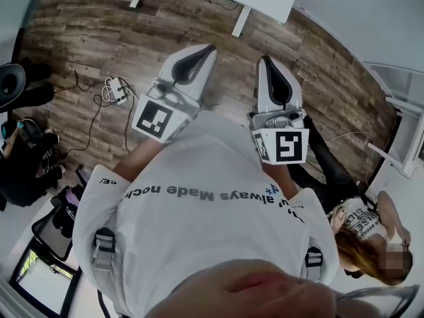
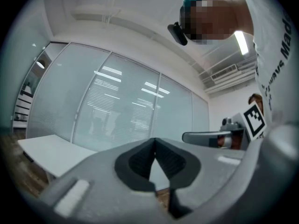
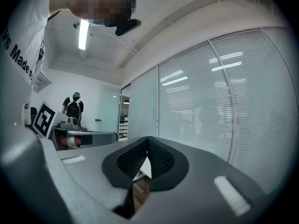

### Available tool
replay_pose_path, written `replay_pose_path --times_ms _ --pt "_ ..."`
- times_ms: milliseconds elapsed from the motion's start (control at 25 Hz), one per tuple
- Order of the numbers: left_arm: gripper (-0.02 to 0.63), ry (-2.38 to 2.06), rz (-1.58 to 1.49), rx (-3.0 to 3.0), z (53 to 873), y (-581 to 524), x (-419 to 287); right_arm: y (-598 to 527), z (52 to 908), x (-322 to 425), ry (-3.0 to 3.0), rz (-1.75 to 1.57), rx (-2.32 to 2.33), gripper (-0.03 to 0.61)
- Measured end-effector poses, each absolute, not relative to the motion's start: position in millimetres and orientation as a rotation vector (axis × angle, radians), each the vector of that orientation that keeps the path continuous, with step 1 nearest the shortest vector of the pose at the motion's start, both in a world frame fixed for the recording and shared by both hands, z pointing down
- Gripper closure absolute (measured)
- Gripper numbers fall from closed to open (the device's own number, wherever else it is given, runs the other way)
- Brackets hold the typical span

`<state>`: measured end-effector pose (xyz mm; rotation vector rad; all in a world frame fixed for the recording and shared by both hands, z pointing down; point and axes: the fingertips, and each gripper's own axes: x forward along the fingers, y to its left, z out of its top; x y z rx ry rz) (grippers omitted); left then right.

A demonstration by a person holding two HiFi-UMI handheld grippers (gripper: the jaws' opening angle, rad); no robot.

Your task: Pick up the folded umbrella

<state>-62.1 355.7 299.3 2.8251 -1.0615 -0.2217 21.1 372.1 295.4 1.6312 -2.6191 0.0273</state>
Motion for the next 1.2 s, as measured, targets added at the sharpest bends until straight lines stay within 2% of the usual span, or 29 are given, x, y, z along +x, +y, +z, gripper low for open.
replay_pose_path --times_ms 240,480,880,1200 --pt "0.612 -1.05 -0.239 2.833 291.8 260.4 -115.2 276.9 287.0 -30.5 -2.603 -0.009 1.641 0.577" --pt "0.612 -1.026 -0.201 2.839 298.0 187.7 -131.6 205.6 293.6 -38.6 -2.57 0.022 1.681 0.577" --pt "0.612 -0.973 -0.167 2.855 308.6 90.2 -86.6 108.1 308.8 0.1 -2.562 0.062 1.713 0.577" --pt "0.612 -0.971 -0.127 2.87 307.9 -15.9 -23.7 4.5 306.5 63.7 -2.567 0.052 1.728 0.577"
